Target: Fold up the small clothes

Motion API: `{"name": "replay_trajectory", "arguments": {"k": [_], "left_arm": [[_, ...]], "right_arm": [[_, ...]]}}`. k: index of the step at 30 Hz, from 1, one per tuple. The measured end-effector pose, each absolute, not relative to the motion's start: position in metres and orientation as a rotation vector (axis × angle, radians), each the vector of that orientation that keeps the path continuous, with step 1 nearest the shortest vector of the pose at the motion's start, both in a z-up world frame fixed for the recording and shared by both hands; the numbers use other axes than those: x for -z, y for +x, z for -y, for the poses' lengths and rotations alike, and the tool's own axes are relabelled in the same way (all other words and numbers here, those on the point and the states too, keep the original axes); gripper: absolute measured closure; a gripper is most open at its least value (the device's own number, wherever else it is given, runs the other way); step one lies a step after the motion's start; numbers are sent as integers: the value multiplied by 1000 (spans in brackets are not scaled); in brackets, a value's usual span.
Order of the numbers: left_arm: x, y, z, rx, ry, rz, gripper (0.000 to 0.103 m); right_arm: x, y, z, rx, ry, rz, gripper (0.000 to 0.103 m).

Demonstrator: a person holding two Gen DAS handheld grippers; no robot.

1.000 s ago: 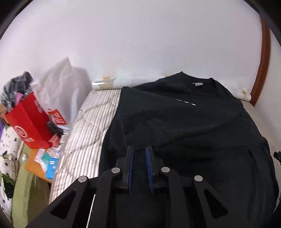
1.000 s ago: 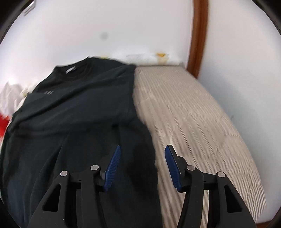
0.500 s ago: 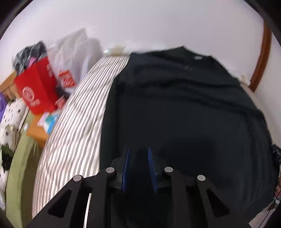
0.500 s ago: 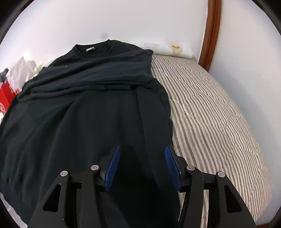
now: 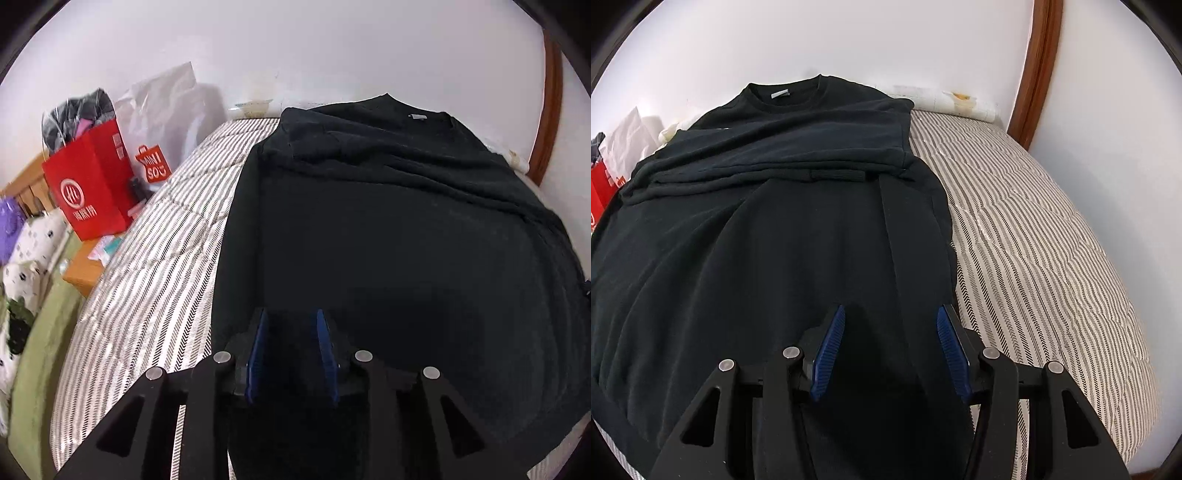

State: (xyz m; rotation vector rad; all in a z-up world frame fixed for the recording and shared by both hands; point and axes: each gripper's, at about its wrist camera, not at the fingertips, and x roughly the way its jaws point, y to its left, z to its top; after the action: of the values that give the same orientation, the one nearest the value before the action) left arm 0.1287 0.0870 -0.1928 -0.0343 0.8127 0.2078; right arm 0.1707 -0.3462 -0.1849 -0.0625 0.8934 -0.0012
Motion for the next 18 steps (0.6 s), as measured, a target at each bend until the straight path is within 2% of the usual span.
{"name": "replay_trajectory", "arguments": {"k": [18], "left_arm": [[193, 131, -79, -223, -13, -818, 75]], "right_arm": [[185, 171, 344, 13, -69, -893, 51]]}}
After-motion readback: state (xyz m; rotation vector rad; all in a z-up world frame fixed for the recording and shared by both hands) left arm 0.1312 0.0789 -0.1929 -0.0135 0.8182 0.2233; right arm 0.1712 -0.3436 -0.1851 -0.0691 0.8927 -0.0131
